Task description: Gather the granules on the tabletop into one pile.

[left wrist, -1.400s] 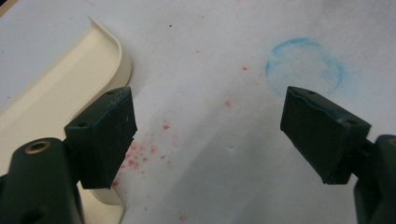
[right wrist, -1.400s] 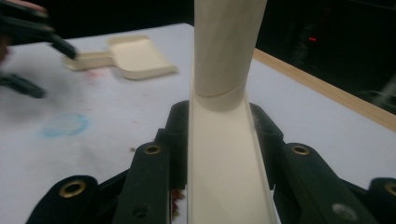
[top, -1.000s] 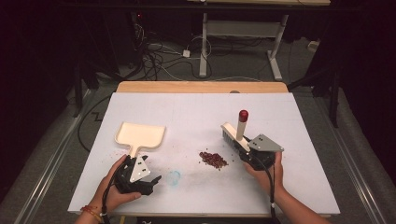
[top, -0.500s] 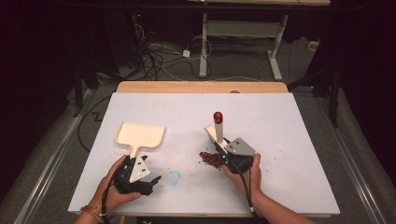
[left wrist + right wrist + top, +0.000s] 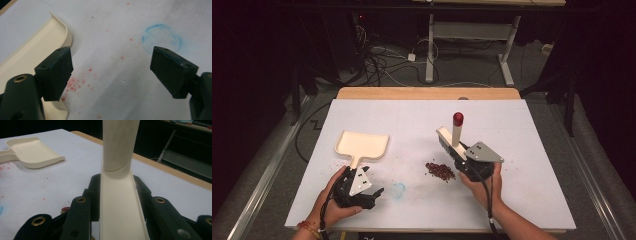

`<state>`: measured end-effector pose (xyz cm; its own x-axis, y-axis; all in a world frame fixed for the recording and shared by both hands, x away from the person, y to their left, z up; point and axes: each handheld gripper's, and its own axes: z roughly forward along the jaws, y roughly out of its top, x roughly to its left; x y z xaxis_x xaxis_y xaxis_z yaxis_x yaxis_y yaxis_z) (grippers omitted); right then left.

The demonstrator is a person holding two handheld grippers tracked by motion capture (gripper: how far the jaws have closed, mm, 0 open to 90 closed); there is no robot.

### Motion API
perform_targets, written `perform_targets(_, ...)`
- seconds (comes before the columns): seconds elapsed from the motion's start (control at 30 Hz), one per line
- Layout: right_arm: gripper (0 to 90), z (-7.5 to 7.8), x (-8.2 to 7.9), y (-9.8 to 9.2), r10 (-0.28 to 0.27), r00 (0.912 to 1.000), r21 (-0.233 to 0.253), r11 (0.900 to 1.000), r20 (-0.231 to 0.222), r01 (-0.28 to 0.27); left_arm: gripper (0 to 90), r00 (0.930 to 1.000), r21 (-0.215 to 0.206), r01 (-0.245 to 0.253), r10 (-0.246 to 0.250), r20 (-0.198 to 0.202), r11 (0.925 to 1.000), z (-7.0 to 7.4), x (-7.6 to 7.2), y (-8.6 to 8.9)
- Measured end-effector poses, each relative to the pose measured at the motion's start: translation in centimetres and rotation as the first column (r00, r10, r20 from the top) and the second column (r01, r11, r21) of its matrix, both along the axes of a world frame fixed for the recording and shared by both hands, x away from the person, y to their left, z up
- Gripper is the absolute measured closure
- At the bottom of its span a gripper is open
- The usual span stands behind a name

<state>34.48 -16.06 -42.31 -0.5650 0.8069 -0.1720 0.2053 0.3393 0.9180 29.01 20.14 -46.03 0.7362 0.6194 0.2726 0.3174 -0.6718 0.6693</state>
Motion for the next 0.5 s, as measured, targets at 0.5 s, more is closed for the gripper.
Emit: perform_targets(0.5,67.4,1.9,-2.1,-8.3,0.057,0.9980,-0.056,0.997,0.028,-0.055,17.8,0.9997,-0.009,-0.021,0.021,0.013,0.9997,0.2,0.1,0.2)
